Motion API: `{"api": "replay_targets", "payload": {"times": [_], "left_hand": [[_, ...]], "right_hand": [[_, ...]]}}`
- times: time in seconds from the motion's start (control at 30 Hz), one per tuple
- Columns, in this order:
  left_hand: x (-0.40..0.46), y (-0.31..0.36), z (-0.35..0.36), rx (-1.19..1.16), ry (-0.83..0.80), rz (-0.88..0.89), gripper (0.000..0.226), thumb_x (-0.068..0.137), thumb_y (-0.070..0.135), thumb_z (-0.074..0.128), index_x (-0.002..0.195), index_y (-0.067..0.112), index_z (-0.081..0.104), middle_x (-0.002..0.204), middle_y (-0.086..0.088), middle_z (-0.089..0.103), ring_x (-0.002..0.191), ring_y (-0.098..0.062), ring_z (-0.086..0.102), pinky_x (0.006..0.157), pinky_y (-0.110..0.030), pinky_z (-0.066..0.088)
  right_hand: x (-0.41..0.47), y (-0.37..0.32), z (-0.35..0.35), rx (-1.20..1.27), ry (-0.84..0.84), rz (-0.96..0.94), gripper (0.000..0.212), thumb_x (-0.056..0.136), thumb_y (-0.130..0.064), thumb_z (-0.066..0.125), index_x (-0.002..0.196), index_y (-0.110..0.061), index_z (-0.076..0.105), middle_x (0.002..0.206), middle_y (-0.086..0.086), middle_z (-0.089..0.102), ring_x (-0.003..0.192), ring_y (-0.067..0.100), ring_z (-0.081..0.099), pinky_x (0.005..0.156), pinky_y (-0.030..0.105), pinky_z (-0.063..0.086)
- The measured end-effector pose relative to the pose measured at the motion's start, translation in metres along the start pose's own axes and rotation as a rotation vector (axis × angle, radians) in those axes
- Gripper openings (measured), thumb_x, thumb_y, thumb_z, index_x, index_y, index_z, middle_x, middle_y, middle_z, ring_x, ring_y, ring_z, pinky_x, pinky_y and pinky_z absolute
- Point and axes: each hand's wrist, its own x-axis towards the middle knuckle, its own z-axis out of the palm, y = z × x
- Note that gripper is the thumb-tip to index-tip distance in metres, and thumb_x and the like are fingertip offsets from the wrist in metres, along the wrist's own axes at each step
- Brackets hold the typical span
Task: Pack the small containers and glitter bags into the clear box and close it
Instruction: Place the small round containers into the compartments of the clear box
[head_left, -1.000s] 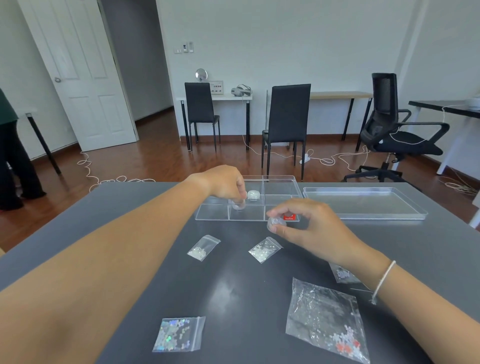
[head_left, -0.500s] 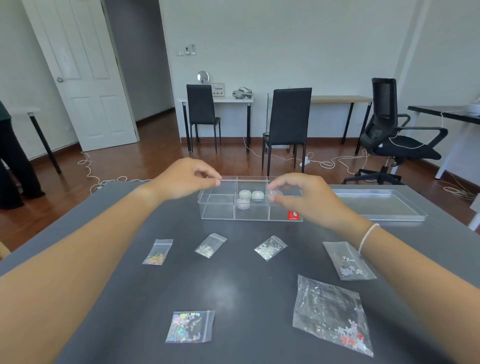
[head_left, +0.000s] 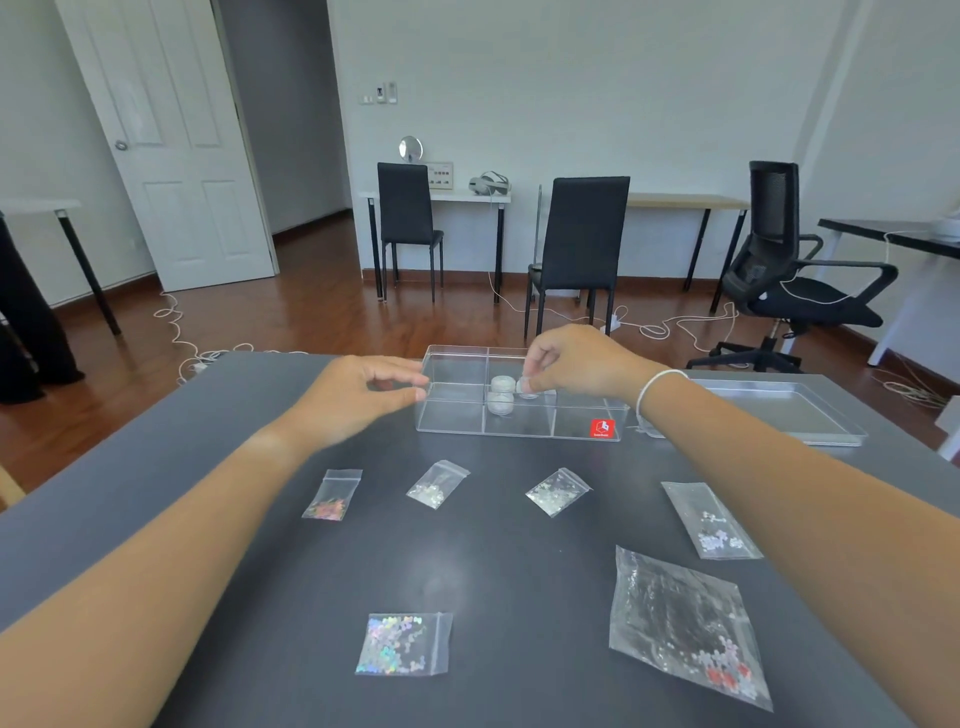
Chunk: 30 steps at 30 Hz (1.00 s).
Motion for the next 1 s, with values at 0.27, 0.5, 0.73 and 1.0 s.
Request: {"api": "replay_targets", "payload": {"times": [0.27,0.5,0.73,1.0], "left_hand": [[0.0,-0.003,0.005,-0.03,0.079,0.022,0.017,0.078,0.018,0.07,0.084,0.033,0.071,0.104,0.014,0.064,0.09,0.014,0.055,0.074,0.007,0.033],[-0.001,-0.005,0.008,-0.056,0.106,0.023,0.016,0.078,0.019,0.07,0.083,0.034,0.071,0.097,0.015,0.067,0.081,0.013,0.058,0.073,0.005,0.036],[-0.002,-0.005,0.008,-0.058,0.112,0.016,0.015,0.078,0.019,0.07,0.087,0.031,0.072,0.099,0.013,0.066,0.085,0.002,0.059,0.073,0.003,0.038],[-0.003,-0.005,0.009,-0.058,0.113,0.025,0.016,0.078,0.018,0.07,0.087,0.032,0.071,0.1,0.012,0.066,0.074,0.015,0.056,0.071,0.003,0.038]], "right_hand": [[0.009,-0.001,0.002,-0.064,-0.151,0.049,0.011,0.072,-0.009,0.068,0.066,-0.018,0.066,0.083,-0.007,0.067,0.084,0.012,0.059,0.07,0.024,0.048],[0.013,0.002,0.004,-0.055,-0.189,0.075,0.014,0.07,-0.01,0.069,0.062,-0.021,0.065,0.095,0.002,0.071,0.089,0.018,0.061,0.084,0.033,0.05],[0.013,0.001,0.005,-0.064,-0.191,0.085,0.009,0.073,-0.01,0.066,0.075,-0.015,0.074,0.101,0.002,0.071,0.095,0.02,0.062,0.082,0.031,0.049],[0.01,0.0,0.005,-0.057,-0.157,0.072,0.011,0.077,-0.01,0.064,0.077,-0.014,0.074,0.102,0.002,0.071,0.094,0.018,0.062,0.081,0.03,0.049]]}}
